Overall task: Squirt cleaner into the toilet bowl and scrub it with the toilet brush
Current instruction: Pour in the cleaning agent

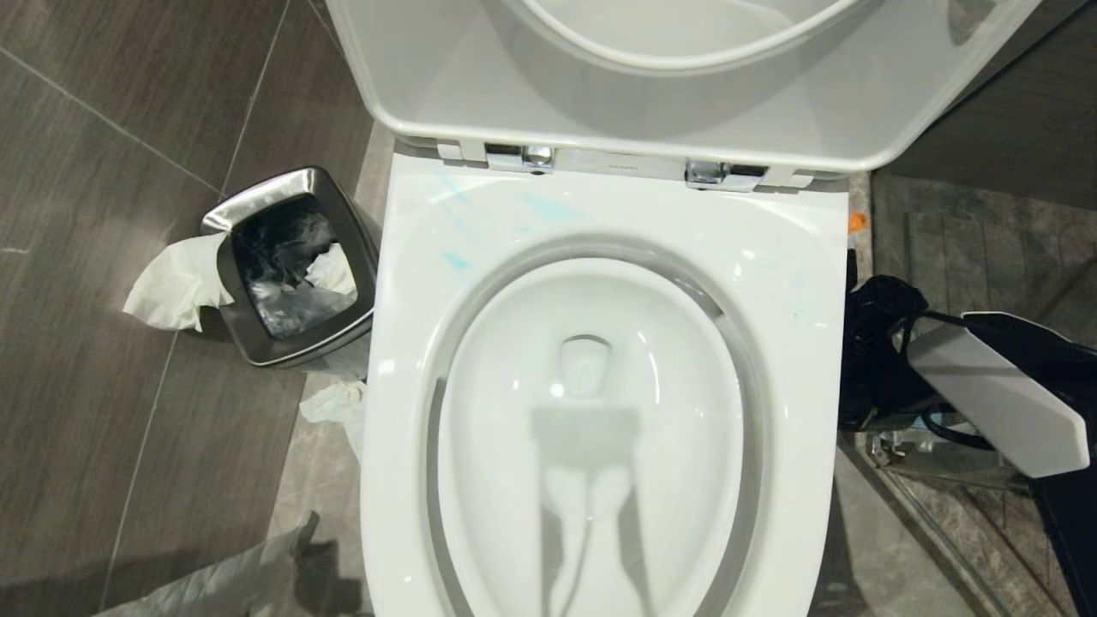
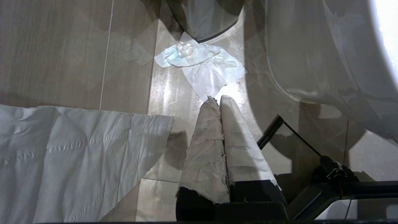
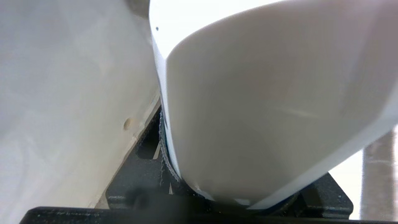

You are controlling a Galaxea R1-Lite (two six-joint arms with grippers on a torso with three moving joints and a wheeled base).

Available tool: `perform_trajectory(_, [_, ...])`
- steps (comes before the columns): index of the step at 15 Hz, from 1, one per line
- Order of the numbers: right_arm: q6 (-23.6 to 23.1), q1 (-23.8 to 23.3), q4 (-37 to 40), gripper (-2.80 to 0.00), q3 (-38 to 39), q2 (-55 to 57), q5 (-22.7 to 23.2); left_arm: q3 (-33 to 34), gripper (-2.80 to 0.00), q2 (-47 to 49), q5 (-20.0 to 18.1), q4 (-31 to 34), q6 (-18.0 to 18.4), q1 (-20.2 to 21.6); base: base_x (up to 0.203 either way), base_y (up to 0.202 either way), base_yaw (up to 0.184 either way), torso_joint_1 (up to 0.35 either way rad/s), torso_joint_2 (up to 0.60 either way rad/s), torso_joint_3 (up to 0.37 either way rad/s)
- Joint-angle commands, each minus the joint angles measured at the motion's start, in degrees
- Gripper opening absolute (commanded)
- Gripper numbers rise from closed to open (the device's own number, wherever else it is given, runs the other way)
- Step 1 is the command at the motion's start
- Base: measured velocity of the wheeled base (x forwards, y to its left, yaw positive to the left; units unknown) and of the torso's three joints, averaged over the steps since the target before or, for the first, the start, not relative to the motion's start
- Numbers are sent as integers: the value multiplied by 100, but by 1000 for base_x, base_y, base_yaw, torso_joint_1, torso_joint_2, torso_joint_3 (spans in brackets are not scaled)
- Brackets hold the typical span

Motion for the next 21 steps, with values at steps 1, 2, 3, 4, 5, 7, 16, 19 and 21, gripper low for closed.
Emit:
perform_trajectory(1, [49,-48,-26,-280,324,-509,2,9,-280,9,1,0,20,1,0,0,0,0,0,0])
perform_trajectory(2, [64,-45,5,-280,524,-692,1,9,-280,9,1,0,17,1,0,0,0,0,0,0])
perform_trajectory(3, [72,-43,43,-280,755,-877,1,9,-280,9,1,8,20,1,0,0,0,0,0,0])
perform_trajectory(4, [75,-43,60,-280,987,-1054,1,9,-280,9,1,8,20,1,0,0,0,0,0,0])
perform_trajectory(5, [76,-42,75,-280,1260,-1244,1,9,-280,9,1,0,20,1,0,0,0,0,0,0])
perform_trajectory(7, [74,-28,122,-280,1891,-1703,1,9,-280,9,-7,0,20,1,0,0,0,0,0,0])
perform_trajectory(16, [64,25,1222,-280,3755,-4238,-8,9,-280,9,1,8,-7,1,0,0,0,2,2,35])
perform_trajectory(19, [54,61,1816,-280,4208,-5104,-8,9,-280,9,1,8,-7,1,0,0,0,2,4,191])
perform_trajectory(21, [54,80,2246,-280,4497,-5649,-7,9,-280,9,1,8,-16,1,0,0,0,2,1,196])
